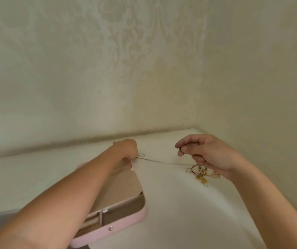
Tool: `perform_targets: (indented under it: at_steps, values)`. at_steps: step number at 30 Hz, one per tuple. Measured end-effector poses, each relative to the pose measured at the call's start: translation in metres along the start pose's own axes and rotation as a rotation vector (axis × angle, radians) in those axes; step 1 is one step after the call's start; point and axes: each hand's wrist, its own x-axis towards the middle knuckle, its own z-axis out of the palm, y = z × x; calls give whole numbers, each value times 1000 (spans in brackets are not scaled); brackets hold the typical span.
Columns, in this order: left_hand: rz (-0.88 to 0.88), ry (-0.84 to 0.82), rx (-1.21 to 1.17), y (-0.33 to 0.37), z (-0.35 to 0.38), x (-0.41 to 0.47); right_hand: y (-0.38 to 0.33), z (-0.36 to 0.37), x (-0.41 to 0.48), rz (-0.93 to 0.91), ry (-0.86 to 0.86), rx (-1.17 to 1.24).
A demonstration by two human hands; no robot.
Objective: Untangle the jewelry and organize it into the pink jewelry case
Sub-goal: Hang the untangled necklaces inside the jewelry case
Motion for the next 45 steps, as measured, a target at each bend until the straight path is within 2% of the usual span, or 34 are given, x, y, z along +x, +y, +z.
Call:
perform_targets:
  at_steps: [3,5,6,8,10,12,14,15,17,22,26,30,34,38,42,45]
  values:
    - [-11,-15,-76,4,2,-4,-7,-1,-18,6,-12,8]
    - [-47,9,-278,10,-4,-9,-7,-2,-28,23,32,30]
    - [-64,17,-497,12,-9,-11,-7,-4,-32,29,67,39]
    - [-150,-15,-1093,13,-21,-14,-12,-6,-41,34,123,40]
    - [-174,-181,-1647,8,-35,-25,-20,-8,-50,33,143,8]
    - [-151,-259,-2135,2,-47,-38,-28,-6,-60,33,148,-67]
    - [-172,-276,-2462,-3,-59,-51,-35,-3,-69,20,172,-143]
    - [-186,-267,-2515,-6,-62,-55,-37,-2,-74,7,195,-172]
    - [-182,-275,-2424,-14,-64,-65,-39,-1,-84,-14,259,-218]
    - [-93,-311,-1787,-42,-61,-90,-43,-8,-109,-28,329,-259]
    - [52,-381,-1533,-56,-61,-120,-44,-4,-126,6,285,-279]
    - [218,-302,-1232,-59,-72,-154,-40,13,-141,37,213,-322]
    - [442,-356,-909,-55,-84,-197,-31,48,-148,-14,178,-185]
    - [616,-419,-736,-45,-92,-233,-24,93,-150,-62,106,19]
    - [732,-501,-609,-37,-91,-253,-17,129,-148,-71,-29,269]
    - [751,-519,-521,-30,-86,-264,-16,141,-147,-94,-89,368]
